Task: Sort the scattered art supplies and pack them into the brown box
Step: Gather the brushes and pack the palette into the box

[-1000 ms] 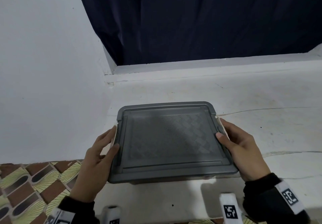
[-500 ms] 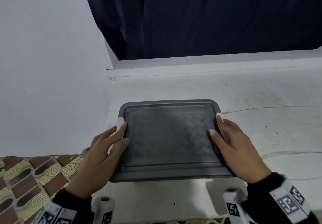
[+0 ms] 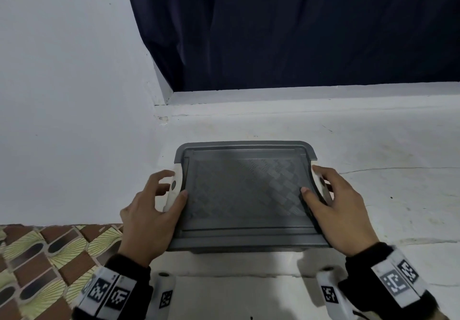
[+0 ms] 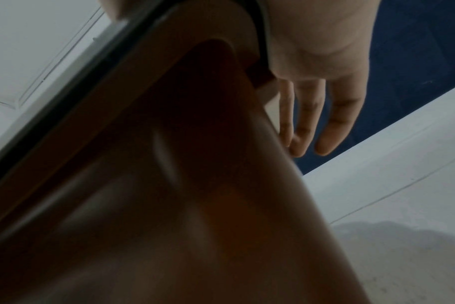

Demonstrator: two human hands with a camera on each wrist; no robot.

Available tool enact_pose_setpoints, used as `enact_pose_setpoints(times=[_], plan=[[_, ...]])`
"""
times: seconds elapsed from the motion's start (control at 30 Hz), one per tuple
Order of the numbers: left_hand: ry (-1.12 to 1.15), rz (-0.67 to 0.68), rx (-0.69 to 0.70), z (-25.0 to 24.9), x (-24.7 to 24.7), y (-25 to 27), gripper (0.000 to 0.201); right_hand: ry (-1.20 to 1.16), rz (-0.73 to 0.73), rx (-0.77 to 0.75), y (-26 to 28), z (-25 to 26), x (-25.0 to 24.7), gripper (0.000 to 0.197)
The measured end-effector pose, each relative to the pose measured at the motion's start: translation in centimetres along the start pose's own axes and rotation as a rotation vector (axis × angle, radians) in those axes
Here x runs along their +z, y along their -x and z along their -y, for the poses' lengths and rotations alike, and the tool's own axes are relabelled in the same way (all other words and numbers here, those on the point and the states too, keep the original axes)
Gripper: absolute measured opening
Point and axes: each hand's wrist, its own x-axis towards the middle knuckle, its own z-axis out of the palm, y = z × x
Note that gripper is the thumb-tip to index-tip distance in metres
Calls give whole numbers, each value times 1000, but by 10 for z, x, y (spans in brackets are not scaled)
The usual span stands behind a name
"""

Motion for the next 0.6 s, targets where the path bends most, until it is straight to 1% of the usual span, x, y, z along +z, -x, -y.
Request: enact_pose_setpoints(times=[0.1, 0.37, 0.6], plan=[[33, -13, -17, 1, 6, -18, 49, 5, -36, -10, -18, -2, 6, 39], [144, -46, -95, 4, 21, -77, 40, 122, -78, -132, -79, -2, 29, 35], [205, -45, -140, 3, 34, -133, 37, 108, -45, -79, -142, 3, 52, 36]])
